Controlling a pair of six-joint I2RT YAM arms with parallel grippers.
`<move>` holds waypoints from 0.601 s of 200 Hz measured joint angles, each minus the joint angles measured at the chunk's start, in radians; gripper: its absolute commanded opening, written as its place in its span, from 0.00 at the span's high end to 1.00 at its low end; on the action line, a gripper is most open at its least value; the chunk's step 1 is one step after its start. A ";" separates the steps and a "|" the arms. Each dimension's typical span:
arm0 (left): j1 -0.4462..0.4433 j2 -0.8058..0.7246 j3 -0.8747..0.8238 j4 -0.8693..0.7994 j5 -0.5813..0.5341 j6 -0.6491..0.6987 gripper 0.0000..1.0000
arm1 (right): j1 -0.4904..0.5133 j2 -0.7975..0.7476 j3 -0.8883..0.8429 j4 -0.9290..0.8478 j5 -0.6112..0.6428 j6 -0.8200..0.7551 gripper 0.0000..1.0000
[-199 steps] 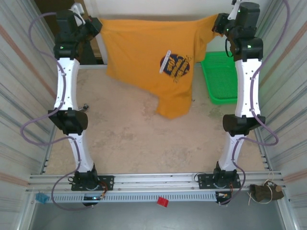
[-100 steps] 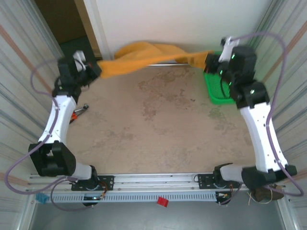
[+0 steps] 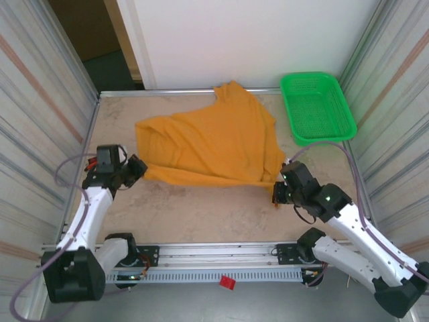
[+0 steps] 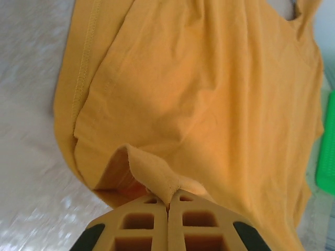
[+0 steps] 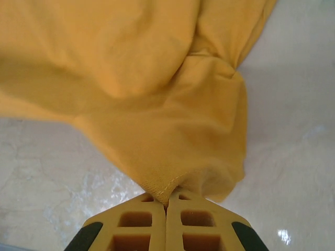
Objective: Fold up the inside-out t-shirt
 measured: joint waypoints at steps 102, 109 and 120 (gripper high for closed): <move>0.000 -0.058 -0.099 -0.111 -0.055 -0.013 1.00 | 0.071 0.113 0.015 -0.034 0.026 0.064 1.00; 0.000 -0.047 -0.096 -0.111 -0.060 -0.013 1.00 | 0.070 0.120 0.026 -0.032 0.034 0.063 1.00; 0.000 -0.023 -0.084 -0.106 -0.061 -0.013 1.00 | 0.055 0.134 0.043 -0.026 0.047 0.053 1.00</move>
